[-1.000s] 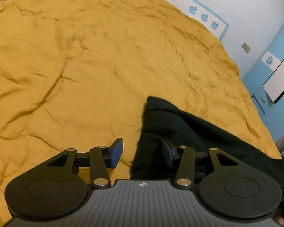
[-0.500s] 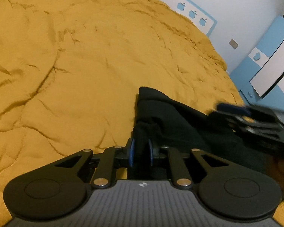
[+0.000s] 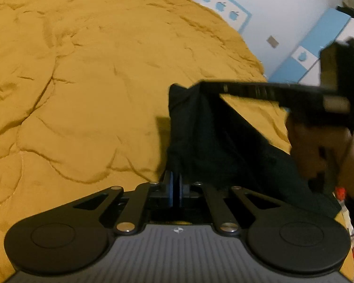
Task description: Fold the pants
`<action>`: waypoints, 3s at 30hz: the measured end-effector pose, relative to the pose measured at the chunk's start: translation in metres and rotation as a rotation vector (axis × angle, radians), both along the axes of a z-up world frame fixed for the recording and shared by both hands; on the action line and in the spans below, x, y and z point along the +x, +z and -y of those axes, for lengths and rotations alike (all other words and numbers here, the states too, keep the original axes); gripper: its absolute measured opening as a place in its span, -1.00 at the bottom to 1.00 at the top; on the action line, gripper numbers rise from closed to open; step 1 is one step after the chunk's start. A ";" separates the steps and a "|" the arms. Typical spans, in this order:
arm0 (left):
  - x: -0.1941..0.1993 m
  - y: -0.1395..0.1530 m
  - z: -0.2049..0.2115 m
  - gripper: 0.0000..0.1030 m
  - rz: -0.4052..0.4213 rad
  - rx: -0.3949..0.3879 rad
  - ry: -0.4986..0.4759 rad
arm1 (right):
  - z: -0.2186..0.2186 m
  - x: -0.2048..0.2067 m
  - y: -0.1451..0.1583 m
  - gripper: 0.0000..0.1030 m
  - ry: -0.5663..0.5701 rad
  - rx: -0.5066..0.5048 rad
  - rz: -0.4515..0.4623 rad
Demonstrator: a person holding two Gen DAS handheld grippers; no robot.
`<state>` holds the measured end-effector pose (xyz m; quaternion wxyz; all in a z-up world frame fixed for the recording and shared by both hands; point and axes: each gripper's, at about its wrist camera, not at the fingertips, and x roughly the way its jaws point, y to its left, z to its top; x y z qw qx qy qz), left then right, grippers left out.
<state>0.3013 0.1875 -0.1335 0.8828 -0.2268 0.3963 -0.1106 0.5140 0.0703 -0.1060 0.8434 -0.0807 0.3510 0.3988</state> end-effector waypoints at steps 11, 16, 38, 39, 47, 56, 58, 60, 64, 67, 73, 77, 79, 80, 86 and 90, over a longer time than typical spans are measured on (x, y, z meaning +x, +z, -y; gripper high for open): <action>-0.017 0.010 -0.020 -0.94 0.019 0.026 0.083 | 0.008 0.005 -0.015 -0.83 -0.120 -0.019 0.006; 0.012 0.007 -0.022 -0.72 0.021 -0.002 0.102 | 0.006 0.010 -0.005 -0.78 -0.038 -0.004 0.009; -0.007 0.009 0.005 -1.00 -0.004 0.064 -0.081 | -0.061 0.045 -0.010 -1.00 -0.052 -0.210 -0.006; -0.008 0.009 0.002 -1.00 0.000 0.063 -0.065 | -0.058 0.044 -0.010 -1.00 -0.049 -0.193 -0.013; -0.008 0.013 0.000 -1.00 0.000 0.046 -0.040 | -0.060 0.015 -0.010 -0.41 0.191 -0.106 -0.059; -0.002 0.018 -0.037 -0.68 0.007 -0.065 0.078 | 0.014 -0.023 0.010 -0.41 0.069 -0.010 -0.048; 0.006 0.014 -0.037 -0.58 -0.018 -0.110 0.057 | 0.045 -0.042 0.006 -0.41 0.016 0.021 -0.074; 0.012 0.010 -0.032 -0.46 -0.030 -0.131 0.042 | 0.074 -0.060 -0.005 -0.41 -0.053 0.046 -0.087; 0.015 0.017 -0.007 -0.46 0.007 -0.040 0.062 | 0.099 -0.091 -0.055 -0.40 -0.123 -0.128 -0.080; 0.008 0.032 0.013 -0.45 0.084 0.011 0.021 | 0.114 -0.114 -0.065 -0.40 -0.130 -0.180 -0.053; 0.004 0.046 0.072 -0.20 0.198 0.272 -0.171 | 0.146 -0.132 -0.042 -0.35 -0.220 -0.022 -0.016; -0.006 0.046 0.088 -0.20 0.207 0.327 -0.220 | 0.152 -0.132 -0.049 0.04 -0.319 -0.028 -0.059; -0.009 0.043 0.089 -0.20 0.204 0.360 -0.226 | 0.179 -0.123 -0.059 0.04 -0.450 0.137 -0.232; -0.011 0.041 0.088 -0.20 0.201 0.385 -0.223 | 0.190 -0.121 -0.064 0.04 -0.497 0.222 -0.297; -0.004 0.033 0.077 -0.20 0.154 0.360 -0.169 | 0.195 -0.111 -0.084 0.03 -0.571 0.460 -0.463; -0.010 0.036 0.068 -0.20 0.152 0.310 -0.135 | 0.171 -0.087 -0.094 0.00 -0.588 0.454 -0.465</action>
